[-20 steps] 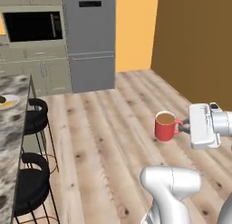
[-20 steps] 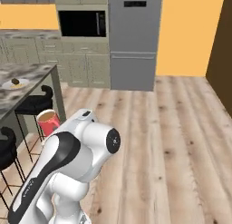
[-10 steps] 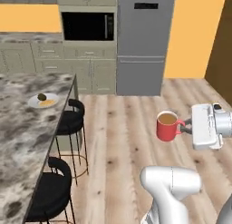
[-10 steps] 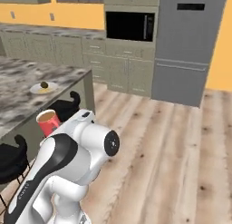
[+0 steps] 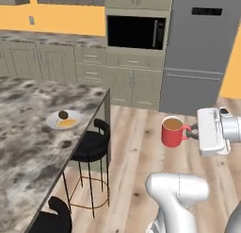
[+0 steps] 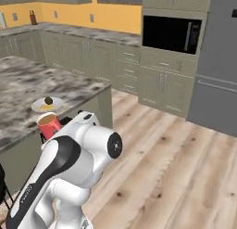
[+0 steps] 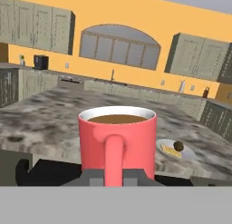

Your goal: Pick up the brewed coffee from the coffee machine and place it next to the breakfast plate on the dining counter.

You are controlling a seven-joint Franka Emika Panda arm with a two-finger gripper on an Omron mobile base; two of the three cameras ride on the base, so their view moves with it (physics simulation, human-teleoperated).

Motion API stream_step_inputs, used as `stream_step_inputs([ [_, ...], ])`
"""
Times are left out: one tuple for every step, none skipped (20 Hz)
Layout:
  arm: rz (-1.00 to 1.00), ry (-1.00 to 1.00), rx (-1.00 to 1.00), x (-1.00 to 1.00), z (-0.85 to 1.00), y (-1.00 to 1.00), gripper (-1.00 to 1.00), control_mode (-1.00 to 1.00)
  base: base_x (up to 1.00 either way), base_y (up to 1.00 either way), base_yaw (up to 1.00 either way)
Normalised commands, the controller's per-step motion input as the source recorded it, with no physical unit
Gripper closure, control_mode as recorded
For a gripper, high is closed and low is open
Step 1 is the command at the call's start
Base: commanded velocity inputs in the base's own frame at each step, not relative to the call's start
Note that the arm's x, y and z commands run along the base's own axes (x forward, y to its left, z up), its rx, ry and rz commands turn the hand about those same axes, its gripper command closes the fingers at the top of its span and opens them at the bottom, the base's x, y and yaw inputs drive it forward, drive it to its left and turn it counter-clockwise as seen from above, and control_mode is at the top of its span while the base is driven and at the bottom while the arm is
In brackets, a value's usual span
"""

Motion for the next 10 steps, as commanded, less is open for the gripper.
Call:
stream_step_inputs([
  [0.0, 0.0, 0.0, 0.0, 0.0, 0.0, 1.0, 1.0, 1.0, -0.29, 0.12],
  [0.0, 0.0, 0.0, 0.0, 0.0, 0.0, 1.0, 1.0, 0.97, -0.37, 0.21],
  [0.0, 0.0, 0.0, 0.0, 0.0, 0.0, 1.0, 1.0, 1.0, -0.37, 0.29],
  [0.0, 0.0, 0.0, 0.0, 0.0, 0.0, 1.0, 1.0, 0.93, -0.46, 0.37],
  [0.0, 0.0, 0.0, 0.0, 0.0, 0.0, 1.0, 1.0, 0.7, -0.76, 0.47],
  [0.0, 0.0, 0.0, 0.0, 0.0, 0.0, 1.0, 1.0, 0.42, -0.68, 0.5],
  [0.0, 0.0, 0.0, 0.0, 0.0, 0.0, 1.0, 1.0, 0.49, -0.54, 0.55],
  [0.0, 0.0, 0.0, 0.0, 0.0, 0.0, 1.0, 1.0, 0.48, -0.49, 0.6],
  [0.0, 0.0, 0.0, 0.0, 0.0, 0.0, 1.0, 1.0, 0.46, -0.44, 0.62],
  [0.0, 0.0, 0.0, 0.0, 0.0, 0.0, 1.0, 1.0, 0.58, -0.36, 0.62],
])
